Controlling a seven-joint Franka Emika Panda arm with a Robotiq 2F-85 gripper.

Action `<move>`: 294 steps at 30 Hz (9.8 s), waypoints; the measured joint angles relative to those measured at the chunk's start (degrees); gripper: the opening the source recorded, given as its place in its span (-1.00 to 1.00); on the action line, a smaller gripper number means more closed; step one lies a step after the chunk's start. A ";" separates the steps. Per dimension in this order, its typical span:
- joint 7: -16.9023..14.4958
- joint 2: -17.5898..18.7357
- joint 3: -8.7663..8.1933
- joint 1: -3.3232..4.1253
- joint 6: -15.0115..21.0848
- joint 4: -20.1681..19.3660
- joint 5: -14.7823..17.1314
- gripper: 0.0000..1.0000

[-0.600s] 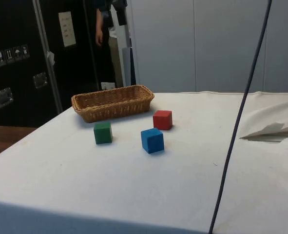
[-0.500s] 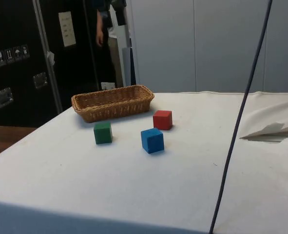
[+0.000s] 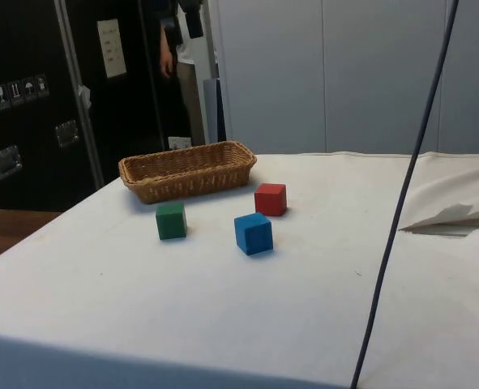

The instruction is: Pick up the blue cube and place it into the basket.

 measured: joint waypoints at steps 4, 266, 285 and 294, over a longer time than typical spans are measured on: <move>0.17 0.00 0.69 0.00 0.29 0.00 -0.69 1.00; -38.45 4.41 1.15 -2.23 41.88 -31.05 2.92 -0.99; -35.75 4.01 -0.40 -2.35 39.08 -27.39 2.92 -0.99; -34.61 3.32 -1.38 -2.35 37.41 -25.78 2.92 -0.99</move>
